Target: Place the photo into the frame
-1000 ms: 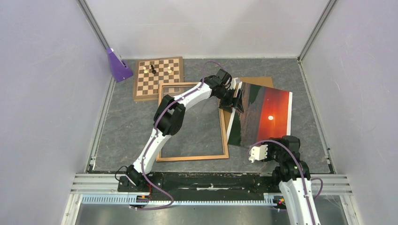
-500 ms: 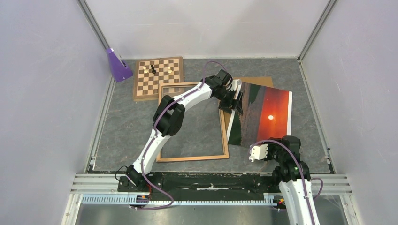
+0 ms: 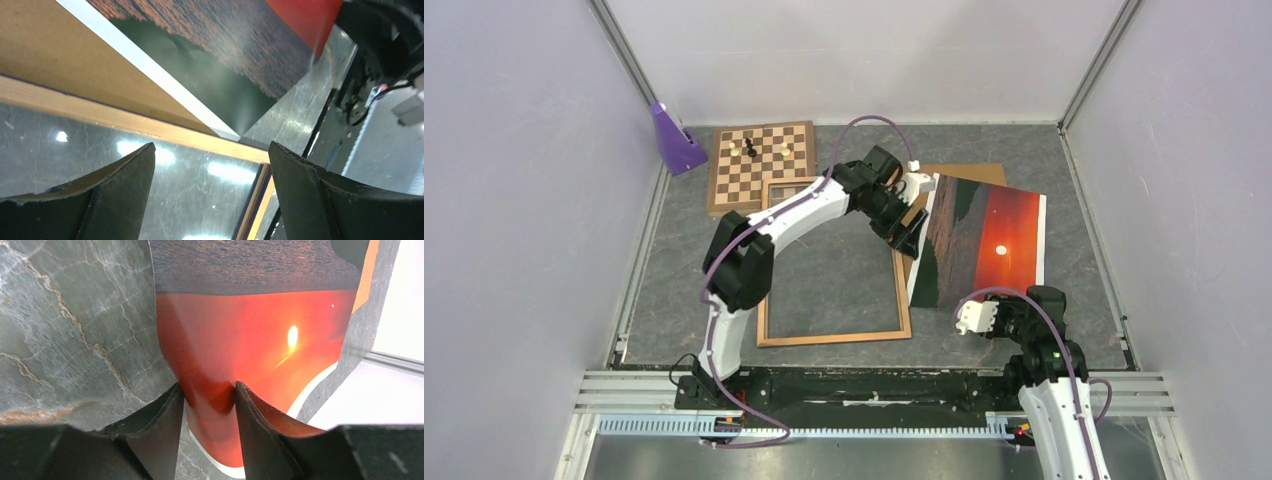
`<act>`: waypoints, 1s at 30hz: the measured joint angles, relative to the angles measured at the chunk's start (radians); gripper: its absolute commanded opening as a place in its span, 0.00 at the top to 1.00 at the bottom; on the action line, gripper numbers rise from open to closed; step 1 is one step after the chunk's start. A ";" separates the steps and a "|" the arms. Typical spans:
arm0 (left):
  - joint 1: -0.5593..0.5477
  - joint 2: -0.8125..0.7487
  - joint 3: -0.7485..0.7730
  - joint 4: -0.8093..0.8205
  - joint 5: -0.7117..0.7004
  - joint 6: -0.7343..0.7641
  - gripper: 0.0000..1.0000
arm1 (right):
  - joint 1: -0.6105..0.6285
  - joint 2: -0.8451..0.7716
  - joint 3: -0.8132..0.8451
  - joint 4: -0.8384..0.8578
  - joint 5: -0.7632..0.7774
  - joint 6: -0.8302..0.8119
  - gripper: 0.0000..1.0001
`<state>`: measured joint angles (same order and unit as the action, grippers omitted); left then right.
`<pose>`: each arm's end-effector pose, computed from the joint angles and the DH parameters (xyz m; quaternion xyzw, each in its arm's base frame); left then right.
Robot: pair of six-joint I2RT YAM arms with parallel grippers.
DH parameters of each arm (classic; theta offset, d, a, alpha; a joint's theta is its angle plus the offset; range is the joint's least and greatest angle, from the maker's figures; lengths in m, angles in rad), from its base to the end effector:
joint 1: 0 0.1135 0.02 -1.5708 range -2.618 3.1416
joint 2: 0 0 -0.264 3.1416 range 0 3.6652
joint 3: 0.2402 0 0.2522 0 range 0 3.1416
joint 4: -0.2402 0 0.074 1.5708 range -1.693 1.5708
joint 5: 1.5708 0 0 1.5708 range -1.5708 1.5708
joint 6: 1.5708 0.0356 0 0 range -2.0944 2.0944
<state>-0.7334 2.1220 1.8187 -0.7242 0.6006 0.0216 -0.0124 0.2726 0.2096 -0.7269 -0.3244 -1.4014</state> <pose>0.3308 -0.3251 0.2340 0.4130 0.8262 -0.3564 0.1410 0.0900 0.0102 0.1525 -0.6313 0.6619 -0.1304 0.3826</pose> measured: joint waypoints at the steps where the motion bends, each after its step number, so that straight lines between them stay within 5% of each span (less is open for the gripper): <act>1: -0.007 -0.036 -0.037 0.006 -0.009 0.032 0.10 | 0.000 0.005 0.004 0.001 0.000 0.008 0.56; 15: -0.213 -0.187 -0.482 0.378 -0.216 0.142 0.10 | 0.000 0.060 0.022 0.018 0.000 0.097 0.57; 30: -0.296 -0.195 -0.526 0.570 -0.296 0.137 0.11 | 0.000 0.075 0.024 0.045 0.000 0.153 0.59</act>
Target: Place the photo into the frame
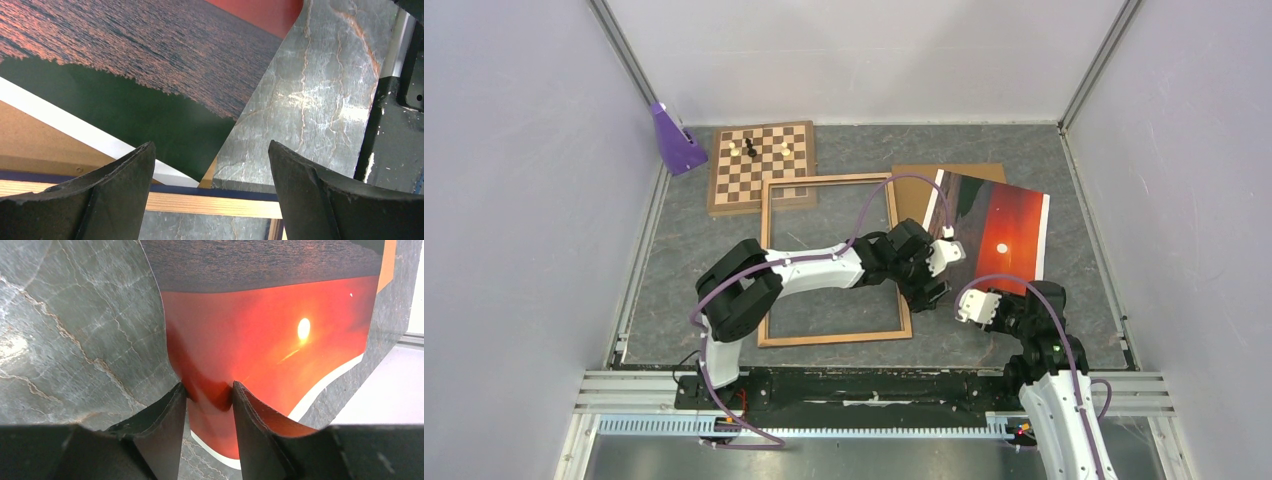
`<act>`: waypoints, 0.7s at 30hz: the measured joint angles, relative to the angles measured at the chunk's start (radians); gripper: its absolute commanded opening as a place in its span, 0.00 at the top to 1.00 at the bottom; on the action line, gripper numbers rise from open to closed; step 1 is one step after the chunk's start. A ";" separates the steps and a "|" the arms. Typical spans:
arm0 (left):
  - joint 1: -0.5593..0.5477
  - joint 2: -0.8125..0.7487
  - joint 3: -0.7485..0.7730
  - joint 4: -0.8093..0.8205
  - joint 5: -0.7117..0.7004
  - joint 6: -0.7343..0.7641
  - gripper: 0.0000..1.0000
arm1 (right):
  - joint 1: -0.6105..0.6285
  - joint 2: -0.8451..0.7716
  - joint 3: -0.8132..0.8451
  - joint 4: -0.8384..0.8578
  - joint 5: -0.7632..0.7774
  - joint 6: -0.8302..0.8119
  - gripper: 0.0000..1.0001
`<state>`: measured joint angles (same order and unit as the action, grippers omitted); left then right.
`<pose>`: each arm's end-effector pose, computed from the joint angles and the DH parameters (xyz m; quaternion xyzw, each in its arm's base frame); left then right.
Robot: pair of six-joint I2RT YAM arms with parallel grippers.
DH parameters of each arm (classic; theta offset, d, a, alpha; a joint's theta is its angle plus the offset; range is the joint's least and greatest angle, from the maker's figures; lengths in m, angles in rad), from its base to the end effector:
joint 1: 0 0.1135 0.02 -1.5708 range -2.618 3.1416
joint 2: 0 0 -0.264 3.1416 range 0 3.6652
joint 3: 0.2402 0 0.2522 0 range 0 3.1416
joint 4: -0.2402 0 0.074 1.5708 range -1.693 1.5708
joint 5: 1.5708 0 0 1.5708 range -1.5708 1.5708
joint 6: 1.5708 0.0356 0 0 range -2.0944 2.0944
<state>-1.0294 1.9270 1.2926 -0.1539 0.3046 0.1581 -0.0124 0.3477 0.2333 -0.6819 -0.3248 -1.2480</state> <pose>0.2078 -0.3663 0.1875 0.5592 0.7250 -0.2862 0.2825 0.0975 0.0102 0.1581 -0.5791 0.7095 -0.0987 0.3893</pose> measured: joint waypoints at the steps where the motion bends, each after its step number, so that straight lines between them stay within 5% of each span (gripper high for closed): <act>1: 0.000 0.000 -0.003 0.011 0.000 0.000 0.11 | 0.000 0.003 0.001 0.002 0.000 0.004 0.59; 21: -0.037 0.011 -0.045 0.158 0.008 0.008 0.10 | 0.000 0.016 0.010 0.016 -0.010 0.055 0.61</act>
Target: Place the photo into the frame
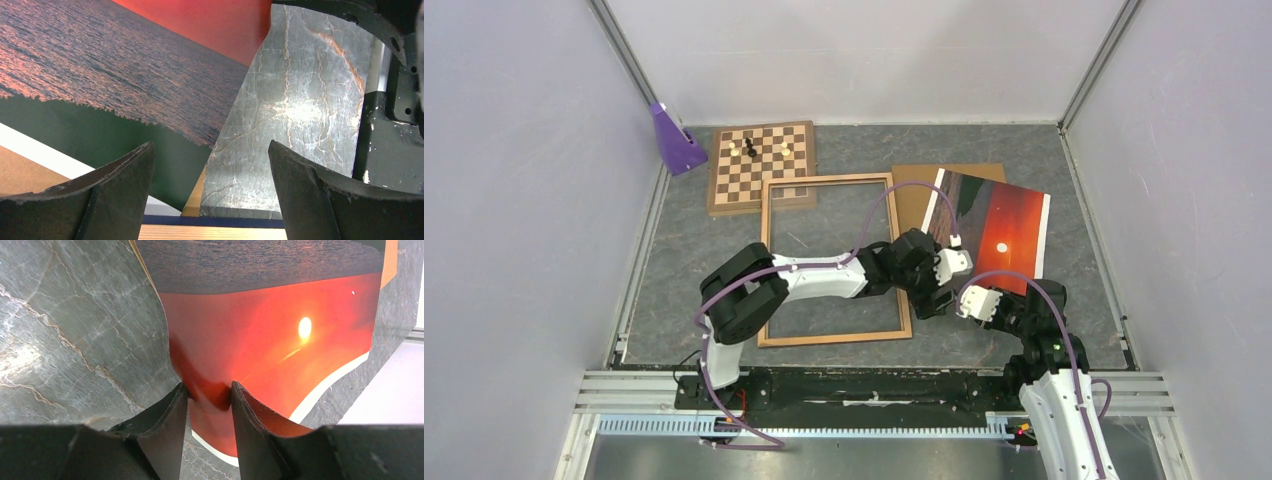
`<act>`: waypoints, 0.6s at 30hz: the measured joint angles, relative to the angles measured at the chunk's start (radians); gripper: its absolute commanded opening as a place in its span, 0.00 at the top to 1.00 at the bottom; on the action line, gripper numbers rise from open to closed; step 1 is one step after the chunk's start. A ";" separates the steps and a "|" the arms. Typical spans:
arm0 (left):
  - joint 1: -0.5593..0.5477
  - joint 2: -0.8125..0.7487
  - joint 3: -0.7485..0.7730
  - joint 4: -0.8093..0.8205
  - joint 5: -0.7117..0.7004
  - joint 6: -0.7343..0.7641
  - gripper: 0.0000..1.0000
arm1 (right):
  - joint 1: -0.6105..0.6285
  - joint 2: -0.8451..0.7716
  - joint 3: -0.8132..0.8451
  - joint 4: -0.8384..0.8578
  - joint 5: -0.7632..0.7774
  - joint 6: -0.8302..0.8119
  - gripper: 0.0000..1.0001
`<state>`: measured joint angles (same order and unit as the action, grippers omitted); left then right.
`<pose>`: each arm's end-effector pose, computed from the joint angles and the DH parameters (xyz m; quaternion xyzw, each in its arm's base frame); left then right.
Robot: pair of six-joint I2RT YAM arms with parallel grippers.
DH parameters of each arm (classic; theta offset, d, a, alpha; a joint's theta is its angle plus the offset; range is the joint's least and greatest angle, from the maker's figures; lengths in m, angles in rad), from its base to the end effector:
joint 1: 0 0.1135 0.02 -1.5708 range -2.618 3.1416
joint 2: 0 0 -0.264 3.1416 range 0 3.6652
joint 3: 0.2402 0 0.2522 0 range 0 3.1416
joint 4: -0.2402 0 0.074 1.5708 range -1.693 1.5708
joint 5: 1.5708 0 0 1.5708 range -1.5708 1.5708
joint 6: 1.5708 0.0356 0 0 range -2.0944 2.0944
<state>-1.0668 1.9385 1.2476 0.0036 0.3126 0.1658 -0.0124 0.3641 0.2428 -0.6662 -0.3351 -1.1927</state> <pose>0.1958 -0.3777 0.1816 0.5705 0.6902 -0.3106 0.3189 0.0998 0.0105 0.1612 -0.5600 0.7218 -0.0863 0.3974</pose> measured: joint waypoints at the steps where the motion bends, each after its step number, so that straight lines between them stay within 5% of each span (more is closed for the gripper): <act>1: -0.006 0.000 0.000 0.000 -0.005 0.001 0.10 | 0.000 0.000 0.000 0.000 0.000 0.000 0.61; 18: -0.042 0.021 -0.017 0.097 -0.147 0.056 0.10 | -0.006 0.009 0.000 -0.009 0.047 0.030 0.62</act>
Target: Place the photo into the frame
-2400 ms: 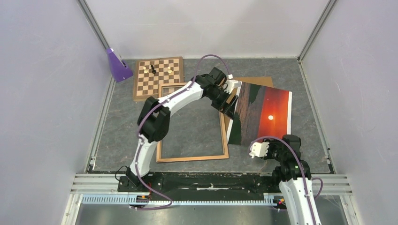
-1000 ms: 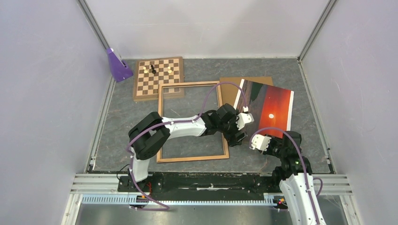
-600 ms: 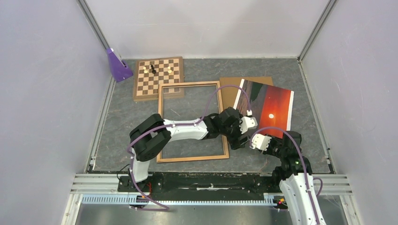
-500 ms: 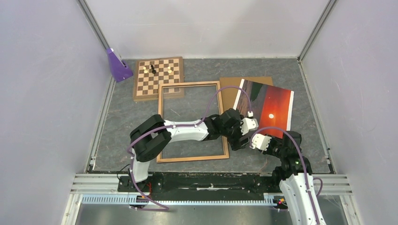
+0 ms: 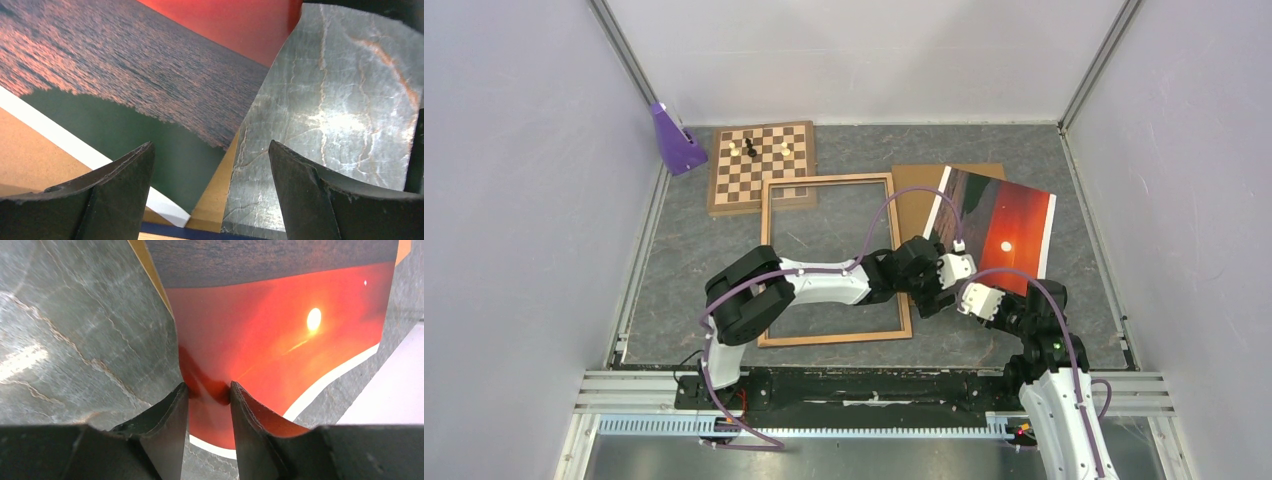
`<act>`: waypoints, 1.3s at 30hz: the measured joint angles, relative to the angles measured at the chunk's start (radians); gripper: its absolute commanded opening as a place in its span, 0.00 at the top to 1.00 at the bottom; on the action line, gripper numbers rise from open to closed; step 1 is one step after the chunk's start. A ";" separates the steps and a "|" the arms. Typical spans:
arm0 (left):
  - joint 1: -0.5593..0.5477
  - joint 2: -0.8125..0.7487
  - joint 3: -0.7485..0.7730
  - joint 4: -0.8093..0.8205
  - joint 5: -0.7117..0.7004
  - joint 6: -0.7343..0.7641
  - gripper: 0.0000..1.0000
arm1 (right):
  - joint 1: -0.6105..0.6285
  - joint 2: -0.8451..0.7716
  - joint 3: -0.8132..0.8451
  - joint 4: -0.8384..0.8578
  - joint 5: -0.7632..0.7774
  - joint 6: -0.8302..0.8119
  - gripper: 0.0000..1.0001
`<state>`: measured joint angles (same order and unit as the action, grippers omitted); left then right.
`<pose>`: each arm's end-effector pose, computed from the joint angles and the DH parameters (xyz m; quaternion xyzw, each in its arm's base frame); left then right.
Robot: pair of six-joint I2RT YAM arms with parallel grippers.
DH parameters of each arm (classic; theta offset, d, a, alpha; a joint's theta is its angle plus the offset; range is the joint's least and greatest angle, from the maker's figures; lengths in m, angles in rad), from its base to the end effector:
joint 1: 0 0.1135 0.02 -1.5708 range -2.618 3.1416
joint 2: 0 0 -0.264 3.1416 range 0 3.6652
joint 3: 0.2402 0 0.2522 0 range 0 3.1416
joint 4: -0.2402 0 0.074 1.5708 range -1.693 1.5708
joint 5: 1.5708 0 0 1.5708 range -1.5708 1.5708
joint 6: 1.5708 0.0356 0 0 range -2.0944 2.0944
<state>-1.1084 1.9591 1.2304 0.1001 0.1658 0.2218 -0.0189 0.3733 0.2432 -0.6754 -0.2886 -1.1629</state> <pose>0.1870 -0.3883 0.1753 0.5776 0.6755 -0.2607 0.3769 0.0999 0.0082 0.1595 -0.5421 0.7428 -0.0951 0.3812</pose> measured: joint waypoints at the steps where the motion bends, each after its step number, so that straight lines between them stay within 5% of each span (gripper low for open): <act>1: 0.000 0.000 -0.006 0.006 -0.005 0.005 0.10 | 0.000 0.000 0.000 0.000 -0.003 0.002 0.62; 16: -0.001 0.019 -0.043 0.027 -0.037 0.012 0.10 | 0.004 -0.001 0.013 0.010 -0.054 0.005 0.62; 26: 0.032 0.011 -0.026 -0.018 -0.050 0.000 0.10 | 0.004 0.047 0.025 0.060 -0.021 0.116 0.36; 39: 0.206 0.094 0.479 -0.347 0.040 -0.217 0.10 | -0.047 0.309 0.181 0.254 0.130 0.538 0.27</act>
<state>-0.9028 2.0533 1.7092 -0.2466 0.2058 0.0044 -0.0662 0.6819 0.4240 -0.4217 -0.1589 -0.6247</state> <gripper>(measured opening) 0.902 0.724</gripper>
